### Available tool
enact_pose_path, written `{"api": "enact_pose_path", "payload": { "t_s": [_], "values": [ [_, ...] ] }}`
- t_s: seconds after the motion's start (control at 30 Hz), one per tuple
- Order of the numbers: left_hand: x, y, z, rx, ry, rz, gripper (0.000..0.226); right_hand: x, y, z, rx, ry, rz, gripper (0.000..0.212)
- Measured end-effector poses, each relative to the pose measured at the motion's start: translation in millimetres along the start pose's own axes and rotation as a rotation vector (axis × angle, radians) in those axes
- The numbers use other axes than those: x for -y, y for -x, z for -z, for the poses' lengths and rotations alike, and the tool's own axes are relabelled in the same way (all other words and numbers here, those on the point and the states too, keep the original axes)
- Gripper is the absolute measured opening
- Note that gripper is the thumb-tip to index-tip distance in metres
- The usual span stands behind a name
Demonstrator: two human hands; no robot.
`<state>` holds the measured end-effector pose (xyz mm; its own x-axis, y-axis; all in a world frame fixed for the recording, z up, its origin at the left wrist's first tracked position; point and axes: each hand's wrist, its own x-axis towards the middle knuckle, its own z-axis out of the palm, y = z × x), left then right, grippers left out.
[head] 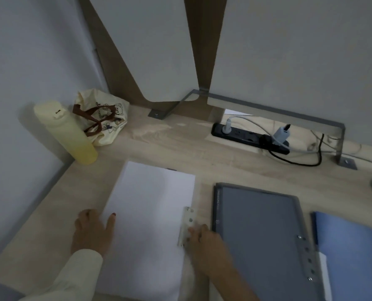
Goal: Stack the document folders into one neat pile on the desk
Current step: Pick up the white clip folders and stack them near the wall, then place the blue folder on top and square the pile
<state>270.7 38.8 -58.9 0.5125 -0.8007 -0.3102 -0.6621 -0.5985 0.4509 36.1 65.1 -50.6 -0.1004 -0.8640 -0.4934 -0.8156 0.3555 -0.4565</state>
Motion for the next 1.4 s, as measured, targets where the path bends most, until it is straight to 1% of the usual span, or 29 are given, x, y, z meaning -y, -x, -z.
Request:
{"api": "enact_pose_path", "payload": {
  "t_s": [0.07, 0.13, 0.23, 0.3, 0.37, 0.43, 0.47, 0.57, 0.6, 0.63, 0.67, 0.73, 0.8, 0.9, 0.97, 1.03, 1.07, 1.13, 1.17, 1.2, 1.23, 1.27, 1.3, 1.33, 1.4],
  "values": [
    [-20.7, 12.9, -3.1, 0.034, 0.050, -0.105, 0.044, -12.6, 4.4, 18.6, -0.014, -0.156, -0.014, 0.033],
    [-48.1, 30.2, -12.8, 0.102, 0.129, -0.163, 0.042, -31.3, 6.5, 39.2, -0.051, -0.258, -0.038, 0.026],
    [-94.6, 67.9, -38.3, 0.247, 0.257, -0.312, 0.040, -74.2, 12.0, 72.1, -0.210, -0.370, -0.086, 0.037],
    [-128.3, 98.0, -60.4, 0.368, 0.329, -0.373, 0.041, -114.2, 18.3, 93.2, -0.282, -0.446, -0.172, 0.041],
    [-161.2, 129.8, -86.4, 0.506, 0.375, -0.396, 0.042, -159.3, 27.9, 115.1, -0.352, -0.476, -0.268, 0.039],
    [-191.8, 164.1, -113.2, 0.645, 0.403, -0.406, 0.040, -206.8, 39.2, 134.2, -0.415, -0.508, -0.330, 0.031],
    [-205.8, 182.2, -125.0, 0.718, 0.404, -0.409, 0.039, -228.5, 46.3, 143.4, -0.427, -0.515, -0.369, 0.029],
    [-242.7, 233.8, -159.4, 0.898, 0.371, -0.412, 0.035, -289.9, 64.6, 167.3, -0.464, -0.512, -0.480, 0.036],
    [-252.9, 247.3, -170.4, 0.943, 0.371, -0.400, 0.031, -308.6, 68.1, 173.0, -0.469, -0.503, -0.519, 0.036],
    [-261.9, 259.4, -181.2, 0.977, 0.367, -0.390, 0.028, -325.4, 71.4, 177.7, -0.465, -0.494, -0.549, 0.031],
    [-269.9, 269.5, -190.6, 0.996, 0.362, -0.388, 0.030, -341.5, 72.5, 180.0, -0.467, -0.476, -0.574, 0.027],
    [-282.7, 284.3, -209.0, 1.007, 0.349, -0.347, 0.041, -371.1, 70.9, 180.2, -0.425, -0.387, -0.587, 0.045],
    [-290.1, 291.0, -227.5, 0.985, 0.331, -0.276, 0.051, -383.7, 71.3, 181.8, -0.352, -0.304, -0.572, 0.056],
    [-286.2, 287.2, -264.3, 0.932, 0.297, -0.253, 0.050, -386.9, 74.9, 179.6, -0.254, -0.200, -0.512, 0.069],
    [-275.0, 276.7, -297.7, 0.862, 0.274, -0.224, 0.050, -389.7, 74.7, 175.9, -0.164, -0.136, -0.509, 0.075],
    [-282.3, 275.3, -290.2, 0.792, 0.241, -0.185, 0.046, -380.1, 75.9, 171.6, -0.120, -0.091, -0.513, 0.078],
    [-285.4, 275.1, -286.3, 0.765, 0.232, -0.153, 0.038, -377.8, 76.1, 168.9, -0.122, -0.074, -0.509, 0.078],
    [-289.9, 274.2, -277.4, 0.738, 0.226, -0.074, 0.010, -372.4, 76.2, 166.9, -0.143, -0.052, -0.493, 0.077],
    [-293.7, 273.7, -271.7, 0.730, 0.224, -0.062, 0.001, -369.7, 75.7, 168.2, -0.144, -0.049, -0.499, 0.077],
    [-303.5, 289.3, -284.5, 0.721, 0.194, -0.026, 0.005, -392.8, 76.6, 174.9, -0.124, -0.064, -0.502, 0.077],
    [-305.0, 290.6, -289.2, 0.718, 0.180, -0.015, 0.019, -396.6, 76.8, 176.5, -0.123, -0.072, -0.507, 0.076],
    [-305.1, 289.5, -286.5, 0.715, 0.162, -0.016, 0.038, -397.0, 76.2, 174.6, -0.126, -0.070, -0.496, 0.076],
    [-304.9, 289.2, -284.8, 0.720, 0.164, -0.025, 0.048, -397.7, 75.2, 173.1, -0.122, -0.061, -0.493, 0.076],
    [-303.9, 290.4, -283.1, 0.745, 0.217, -0.027, 0.046, -397.3, 75.3, 171.3, -0.137, -0.060, -0.489, 0.075],
    [-300.2, 295.0, -277.9, 0.833, 0.416, -0.025, 0.023, -397.0, 75.2, 170.5, -0.157, -0.054, -0.486, 0.074]
  ]
}}
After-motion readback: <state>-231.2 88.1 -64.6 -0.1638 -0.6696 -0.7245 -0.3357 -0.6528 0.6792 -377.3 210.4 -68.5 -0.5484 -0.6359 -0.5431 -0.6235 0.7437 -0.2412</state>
